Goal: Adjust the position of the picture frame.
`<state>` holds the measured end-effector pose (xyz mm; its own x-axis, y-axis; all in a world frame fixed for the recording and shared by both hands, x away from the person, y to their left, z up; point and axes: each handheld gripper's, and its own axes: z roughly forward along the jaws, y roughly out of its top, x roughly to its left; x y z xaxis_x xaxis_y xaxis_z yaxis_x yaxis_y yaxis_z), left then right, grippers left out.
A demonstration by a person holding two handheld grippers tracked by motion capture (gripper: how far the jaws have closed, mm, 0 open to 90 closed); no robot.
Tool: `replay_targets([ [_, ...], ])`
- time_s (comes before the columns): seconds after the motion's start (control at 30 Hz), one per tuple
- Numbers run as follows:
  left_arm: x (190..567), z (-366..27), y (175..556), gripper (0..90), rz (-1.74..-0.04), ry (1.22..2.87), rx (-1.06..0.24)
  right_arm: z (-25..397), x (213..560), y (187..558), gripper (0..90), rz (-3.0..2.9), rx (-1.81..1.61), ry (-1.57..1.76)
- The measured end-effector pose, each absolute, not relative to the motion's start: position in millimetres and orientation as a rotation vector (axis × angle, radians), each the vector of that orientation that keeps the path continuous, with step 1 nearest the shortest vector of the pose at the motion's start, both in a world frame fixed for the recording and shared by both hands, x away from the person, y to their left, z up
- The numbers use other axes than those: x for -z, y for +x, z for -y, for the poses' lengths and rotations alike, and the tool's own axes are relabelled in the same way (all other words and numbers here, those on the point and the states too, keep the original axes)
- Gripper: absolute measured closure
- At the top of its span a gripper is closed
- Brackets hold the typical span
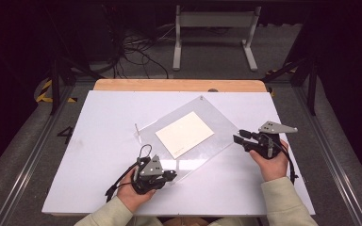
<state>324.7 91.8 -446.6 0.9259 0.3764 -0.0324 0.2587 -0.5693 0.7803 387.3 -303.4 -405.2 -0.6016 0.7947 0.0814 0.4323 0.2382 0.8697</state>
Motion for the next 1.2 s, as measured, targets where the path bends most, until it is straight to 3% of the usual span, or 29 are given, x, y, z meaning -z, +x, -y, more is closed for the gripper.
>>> replay_targets([
  [0.27,446,-97,325,84.6,-0.473,2.206,-0.173,315,410,414,61.6,-2.15,-1.16,1.238],
  [0.53,446,-98,325,84.5,-0.474,2.204,-0.168,310,438,440,66.6,-2.189,-1.061,1.307],
  [0.8,446,-98,326,84.4,-0.474,2.201,-0.158,305,448,447,83.0,-2.195,-1.002,1.265],
  [1.2,444,-103,327,84.4,-0.474,2.22,-0.14,298,441,445,83.5,-2.339,-0.859,1.033],
])
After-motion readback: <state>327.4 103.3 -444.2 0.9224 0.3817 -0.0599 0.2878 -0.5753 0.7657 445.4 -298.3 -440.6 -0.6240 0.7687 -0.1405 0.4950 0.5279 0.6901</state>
